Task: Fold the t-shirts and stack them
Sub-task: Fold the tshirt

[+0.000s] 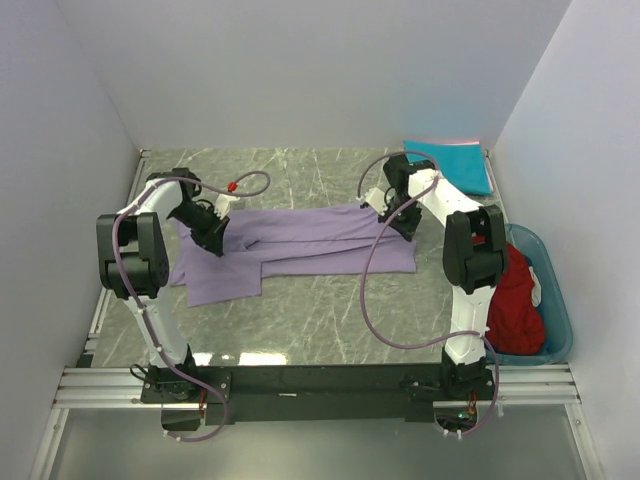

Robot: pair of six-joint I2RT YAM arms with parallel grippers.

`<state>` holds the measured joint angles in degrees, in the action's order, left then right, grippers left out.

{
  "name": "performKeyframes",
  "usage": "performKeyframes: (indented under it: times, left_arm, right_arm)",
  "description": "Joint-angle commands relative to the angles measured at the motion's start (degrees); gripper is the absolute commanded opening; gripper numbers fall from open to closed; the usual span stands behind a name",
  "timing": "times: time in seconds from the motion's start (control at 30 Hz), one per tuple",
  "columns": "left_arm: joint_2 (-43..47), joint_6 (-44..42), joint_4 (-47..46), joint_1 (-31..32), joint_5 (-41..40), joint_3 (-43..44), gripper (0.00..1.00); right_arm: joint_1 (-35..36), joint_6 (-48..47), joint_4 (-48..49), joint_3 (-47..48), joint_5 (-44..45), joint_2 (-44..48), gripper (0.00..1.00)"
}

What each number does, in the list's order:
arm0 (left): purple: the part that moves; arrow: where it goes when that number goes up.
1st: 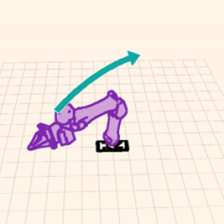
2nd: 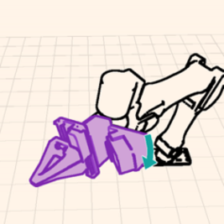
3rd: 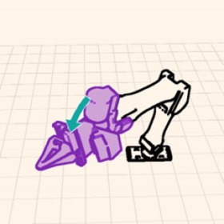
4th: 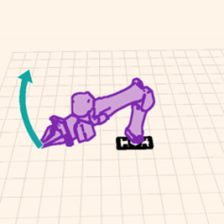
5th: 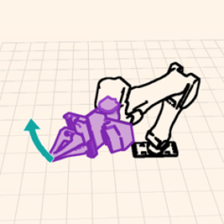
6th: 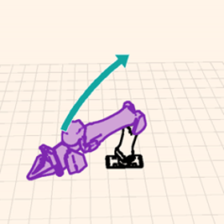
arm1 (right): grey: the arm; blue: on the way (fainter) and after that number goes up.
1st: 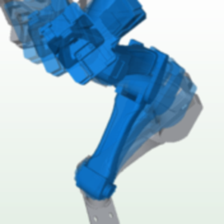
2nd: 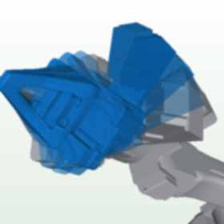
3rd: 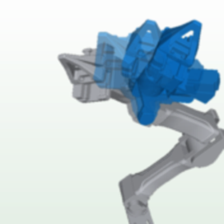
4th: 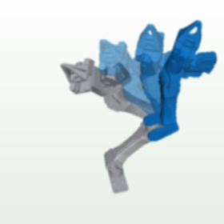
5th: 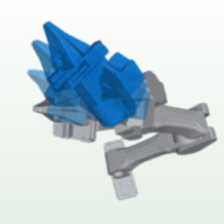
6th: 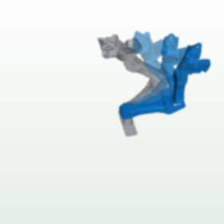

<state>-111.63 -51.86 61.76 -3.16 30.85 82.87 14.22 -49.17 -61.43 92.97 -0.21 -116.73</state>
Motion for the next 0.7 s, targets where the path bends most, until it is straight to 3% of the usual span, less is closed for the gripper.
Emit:
performKeyframes:
  times: [0.0, 0.2, 0.27, 0.3, 0.37, 0.4, 0.53, 0.67]
  left_arm:
    - [2.04, -1.58, 0.21, -0.53, 0.79, 2.65, 0.01]
    - [0.98, 0.52, -2.60, -0.62, 0.35, 2.65, 0.01]
    - [1.24, 1.40, -3.74, -0.62, -0.09, 2.30, 0.07]
    - [1.33, 2.02, -4.27, -0.71, -0.18, 2.30, 0.24]
    - [2.29, 2.46, -4.45, -1.23, -0.09, 1.95, 0.34]
    - [2.82, 2.55, -4.28, -1.67, 0.00, 1.86, 0.41]
    - [5.98, 2.46, 0.89, -6.23, 3.68, 2.21, 0.48]
    - [12.47, 0.00, 6.25, -13.95, 7.11, -3.12, 0.47]
  right_arm:
    - [-0.33, -0.40, -1.94, 4.15, 1.26, -0.78, 0.00]
    - [0.02, -0.23, -0.28, 4.33, 2.75, -3.33, 0.00]
    - [0.19, 0.30, 1.04, 3.98, 3.89, -3.77, 0.02]
    - [0.20, 0.56, 1.31, 4.06, 4.33, -3.95, 0.16]
    - [0.20, 1.61, 2.27, 4.24, 4.78, -3.69, 0.37]
    - [0.02, 2.23, 2.97, 4.06, 5.13, -3.16, 0.57]
    - [0.11, 5.73, 2.56, 5.90, 3.03, 0.09, 0.60]
    - [2.74, 12.85, -1.24, 8.72, -7.50, 4.73, 0.59]
